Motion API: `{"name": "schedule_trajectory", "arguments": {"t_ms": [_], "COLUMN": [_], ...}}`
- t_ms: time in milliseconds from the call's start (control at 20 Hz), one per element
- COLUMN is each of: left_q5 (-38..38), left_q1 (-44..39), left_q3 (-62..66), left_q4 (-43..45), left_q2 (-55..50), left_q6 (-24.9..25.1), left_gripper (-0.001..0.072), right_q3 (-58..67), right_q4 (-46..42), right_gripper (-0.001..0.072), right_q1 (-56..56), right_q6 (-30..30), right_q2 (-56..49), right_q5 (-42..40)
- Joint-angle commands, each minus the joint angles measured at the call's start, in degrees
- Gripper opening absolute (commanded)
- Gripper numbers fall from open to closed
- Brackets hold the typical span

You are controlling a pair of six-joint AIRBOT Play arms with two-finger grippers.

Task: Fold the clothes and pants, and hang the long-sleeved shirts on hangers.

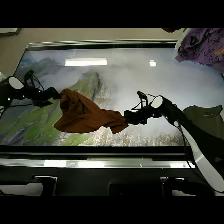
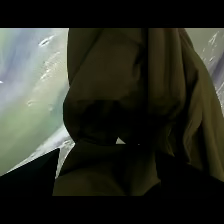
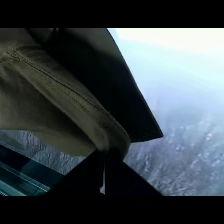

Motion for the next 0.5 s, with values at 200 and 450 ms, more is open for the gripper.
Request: {"name": "schedule_trajectory", "arguments": {"t_ms": [200,450], "left_q5": [6.2,10.5], "left_q1": [0.1,0.0], "left_q3": [0.1,0.3], "left_q4": [-3.1,-7.7], "left_q2": [-9.0,-12.0], "left_q6": [2.9,2.9], "left_gripper": [0.0703,0.0286], "right_q3": [0.1,0.1], "right_q4": [-2.5,-2.6], "right_gripper": [0.0023,0.0023], "right_q1": [0.0,0.0], "right_q6": [1.4,1.7], "right_q2": [1.7,2.4], "right_q5": [2.6,2.1]}}
